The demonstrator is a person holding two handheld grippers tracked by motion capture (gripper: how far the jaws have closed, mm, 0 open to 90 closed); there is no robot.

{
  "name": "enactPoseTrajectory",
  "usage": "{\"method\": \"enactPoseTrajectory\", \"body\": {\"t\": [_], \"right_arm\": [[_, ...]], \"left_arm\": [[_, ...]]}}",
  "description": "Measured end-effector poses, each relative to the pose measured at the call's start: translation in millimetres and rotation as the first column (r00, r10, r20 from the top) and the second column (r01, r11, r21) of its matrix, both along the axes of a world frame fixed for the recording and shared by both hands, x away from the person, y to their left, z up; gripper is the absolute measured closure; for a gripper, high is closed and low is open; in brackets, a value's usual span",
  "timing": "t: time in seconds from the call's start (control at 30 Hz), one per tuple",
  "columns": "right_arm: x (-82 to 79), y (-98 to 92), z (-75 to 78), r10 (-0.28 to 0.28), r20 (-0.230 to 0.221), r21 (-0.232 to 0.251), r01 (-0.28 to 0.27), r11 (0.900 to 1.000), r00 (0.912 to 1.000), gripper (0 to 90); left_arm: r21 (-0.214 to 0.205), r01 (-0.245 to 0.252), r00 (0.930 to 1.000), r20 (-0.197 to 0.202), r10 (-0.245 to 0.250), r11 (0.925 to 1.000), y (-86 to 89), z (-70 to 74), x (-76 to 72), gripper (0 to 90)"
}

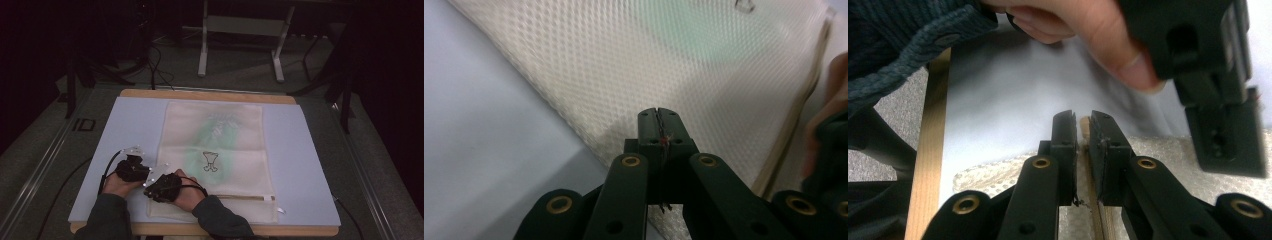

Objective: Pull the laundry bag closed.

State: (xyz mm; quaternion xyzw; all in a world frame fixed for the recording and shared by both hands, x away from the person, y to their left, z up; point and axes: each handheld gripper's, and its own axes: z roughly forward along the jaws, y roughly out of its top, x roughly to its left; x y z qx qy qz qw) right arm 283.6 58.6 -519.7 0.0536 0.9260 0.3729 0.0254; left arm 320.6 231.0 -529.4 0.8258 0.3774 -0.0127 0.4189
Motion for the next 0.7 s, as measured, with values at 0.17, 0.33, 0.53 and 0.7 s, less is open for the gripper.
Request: {"method": "enactPoseTrajectory", "body": {"t": [0.17, 0.33, 0.53, 0.7], "right_arm": [[2.3, 3.3, 2.7, -0.010, 0.002, 0.011, 0.010, 0.9999, 0.9999, 79.9], [4.9, 8.8, -0.4, -0.004, 0.003, -0.018, 0.005, 0.9998, 1.0000, 78.9], [5.1, 17.4, -6.0, -0.008, 0.006, -0.050, 0.008, 0.9987, 1.0000, 79.2], [7.2, 23.5, -9.4, -0.016, 0.002, -0.064, 0.016, 0.9978, 0.9999, 79.5]], "left_arm": [[-0.036, -0.025, 0.9995, 0.021, 0.025, 0.9990, 5.7, 3.4, -0.9, 89.3], [-0.029, -0.023, 0.9996, 0.012, 0.024, 0.9993, 4.3, 2.6, -0.6, 89.3], [-0.031, -0.023, 0.9996, 0.017, 0.024, 0.9993, 5.0, 3.3, -1.0, 89.3], [-0.028, -0.027, 0.9994, 0.019, 0.027, 0.9992, 4.8, 3.5, -1.1, 89.3]]}}
